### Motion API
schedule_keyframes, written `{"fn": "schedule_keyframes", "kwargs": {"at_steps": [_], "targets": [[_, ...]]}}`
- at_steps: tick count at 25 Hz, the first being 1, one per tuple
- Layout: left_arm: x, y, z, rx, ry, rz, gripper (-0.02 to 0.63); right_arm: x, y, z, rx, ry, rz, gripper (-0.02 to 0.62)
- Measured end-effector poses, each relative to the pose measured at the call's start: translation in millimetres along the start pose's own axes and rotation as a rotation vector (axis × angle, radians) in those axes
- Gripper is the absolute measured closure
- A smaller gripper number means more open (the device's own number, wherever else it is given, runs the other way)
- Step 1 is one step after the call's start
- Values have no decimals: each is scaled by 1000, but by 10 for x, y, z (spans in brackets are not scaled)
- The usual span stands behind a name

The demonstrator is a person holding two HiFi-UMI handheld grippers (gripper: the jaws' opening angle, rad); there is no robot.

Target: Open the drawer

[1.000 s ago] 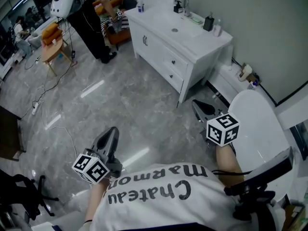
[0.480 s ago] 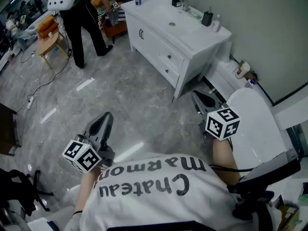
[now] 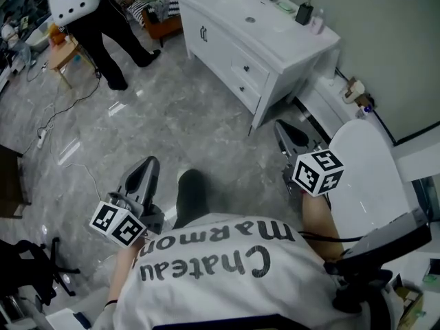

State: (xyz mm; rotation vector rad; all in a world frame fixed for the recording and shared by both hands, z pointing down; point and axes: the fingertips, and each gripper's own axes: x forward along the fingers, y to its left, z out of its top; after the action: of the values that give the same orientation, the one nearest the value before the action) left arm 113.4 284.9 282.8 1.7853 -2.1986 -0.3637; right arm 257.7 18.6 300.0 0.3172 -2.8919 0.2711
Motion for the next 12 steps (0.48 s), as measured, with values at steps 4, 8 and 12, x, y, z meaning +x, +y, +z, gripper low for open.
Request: {"fn": "schedule_keyframes", "kwargs": {"at_steps": [4,8,12], "targets": [[208,345,63,-27,-9,10,603,283,51,54,-22,-8,18,584],[527,744,181,-57,27,-22,603,640,-24,122,-36,36,-38,584],[895,1192,439,-81,62,-58,603,1094,-97,287,-13,45,-87,584]]}}
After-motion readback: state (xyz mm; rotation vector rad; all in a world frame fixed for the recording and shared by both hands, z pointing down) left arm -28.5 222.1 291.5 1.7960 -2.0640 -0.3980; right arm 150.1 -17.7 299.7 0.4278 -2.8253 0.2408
